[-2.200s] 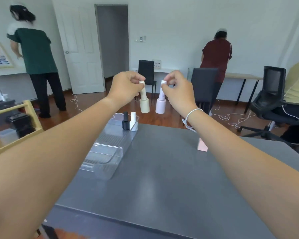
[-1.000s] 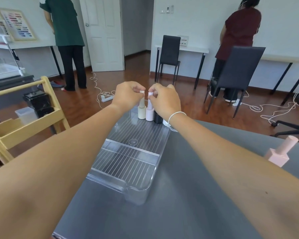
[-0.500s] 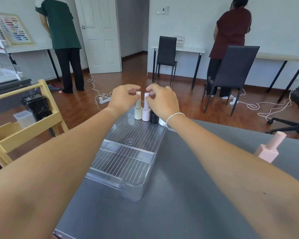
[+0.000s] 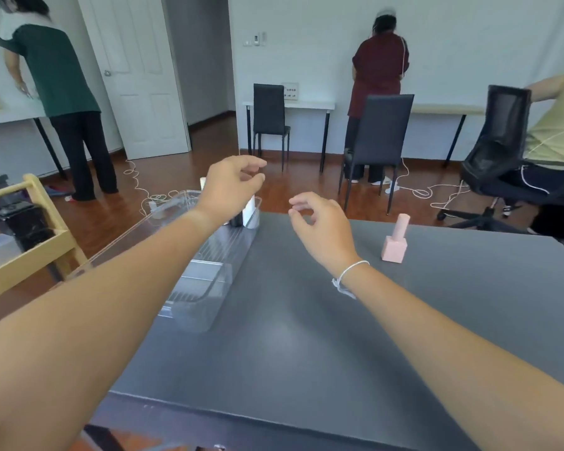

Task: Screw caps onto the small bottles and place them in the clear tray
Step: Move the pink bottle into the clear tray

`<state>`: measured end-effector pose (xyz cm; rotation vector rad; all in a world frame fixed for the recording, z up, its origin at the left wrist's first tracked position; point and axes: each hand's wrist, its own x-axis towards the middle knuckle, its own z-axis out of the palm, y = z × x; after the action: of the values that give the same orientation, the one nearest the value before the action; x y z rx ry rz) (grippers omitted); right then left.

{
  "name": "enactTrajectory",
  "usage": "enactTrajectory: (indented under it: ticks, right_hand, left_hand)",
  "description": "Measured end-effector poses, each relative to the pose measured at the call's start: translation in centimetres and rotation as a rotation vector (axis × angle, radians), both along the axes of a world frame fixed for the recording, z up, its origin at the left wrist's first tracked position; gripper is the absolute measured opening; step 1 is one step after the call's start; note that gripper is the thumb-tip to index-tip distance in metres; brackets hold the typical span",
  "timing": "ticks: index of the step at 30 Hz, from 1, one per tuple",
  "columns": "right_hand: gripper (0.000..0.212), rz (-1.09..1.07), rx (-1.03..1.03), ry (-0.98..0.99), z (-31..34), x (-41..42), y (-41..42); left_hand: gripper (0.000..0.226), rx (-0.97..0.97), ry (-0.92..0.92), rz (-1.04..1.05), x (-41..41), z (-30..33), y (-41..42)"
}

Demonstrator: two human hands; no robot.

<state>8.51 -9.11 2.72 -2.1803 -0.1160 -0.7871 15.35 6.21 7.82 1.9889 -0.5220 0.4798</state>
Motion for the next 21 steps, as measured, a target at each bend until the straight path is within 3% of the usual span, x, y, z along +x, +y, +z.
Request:
enactTrajectory:
  ticks: [7, 12, 21]
  right_hand:
    - [0.011, -0.152, -0.153, -0.133, -2.3, -8.4, -7.5]
    - [0.015, -0.268, -0.185, 0.036, -3.6, -11.7, -12.7]
    - [0.039, -0.364, -0.287, 0.349, -4.5, -11.1, -16.6]
  left_hand:
    - [0.023, 0.091, -0.007, -0.157, -4.5, -0.8, -7.3]
    - [0.025, 0.146, 0.013, -0.237, -7.1, -1.4, -12.4]
    - [0.045, 0.463, 0.007, -0.282, -8.3, -3.2, -17.2]
